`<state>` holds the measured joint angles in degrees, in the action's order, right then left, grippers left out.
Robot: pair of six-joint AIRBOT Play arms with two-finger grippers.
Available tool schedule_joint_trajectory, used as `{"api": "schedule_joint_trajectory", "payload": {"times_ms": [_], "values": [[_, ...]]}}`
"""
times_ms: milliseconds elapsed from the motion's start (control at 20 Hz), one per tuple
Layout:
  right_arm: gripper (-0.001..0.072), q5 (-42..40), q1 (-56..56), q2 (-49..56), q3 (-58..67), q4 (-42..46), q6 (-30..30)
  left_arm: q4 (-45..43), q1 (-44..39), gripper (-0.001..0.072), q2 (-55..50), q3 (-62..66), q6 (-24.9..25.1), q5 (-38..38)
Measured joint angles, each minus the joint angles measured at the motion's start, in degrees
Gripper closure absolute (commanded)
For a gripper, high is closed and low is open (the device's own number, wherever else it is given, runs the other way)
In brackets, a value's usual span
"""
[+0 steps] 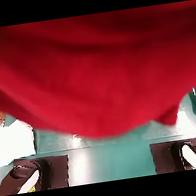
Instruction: Fold the shirts.
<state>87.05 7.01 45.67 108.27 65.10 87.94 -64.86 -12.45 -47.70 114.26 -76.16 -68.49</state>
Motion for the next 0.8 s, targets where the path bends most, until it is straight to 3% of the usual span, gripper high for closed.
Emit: {"api": "schedule_joint_trajectory", "payload": {"times_ms": [300, 600, 650, 700, 750, 800], "values": [[0.0695, 6.5, -1.9, 13.1, -20.4, -1.6, 1.3, -4.3, 0.0, 0.0679, -14.6, -19.7, -2.0, -4.3], [0.0693, -4.9, -3.5, 29.7, -35.4, -2.3, -2.0, -4.6, 0.6, 0.0677, -37.1, -31.5, -0.7, 1.5], [0.0691, -6.8, -3.6, 32.1, -35.6, -2.5, -2.3, -4.1, 1.0, 0.0639, -39.5, -31.8, -0.7, 3.1], [0.0687, -8.7, -3.7, 34.4, -35.2, -2.5, -2.5, -3.9, 1.6, 0.0410, -41.6, -31.9, -0.7, 4.1], [0.0592, -10.4, -3.7, 36.1, -34.2, -2.5, -2.7, -3.8, 2.3, 0.0129, -42.9, -31.6, -1.0, 4.9], [0.0368, -12.2, -3.7, 37.7, -32.7, -2.5, -2.9, -3.7, 3.3, 0.0113, -43.9, -30.6, -1.4, 5.9]]}}
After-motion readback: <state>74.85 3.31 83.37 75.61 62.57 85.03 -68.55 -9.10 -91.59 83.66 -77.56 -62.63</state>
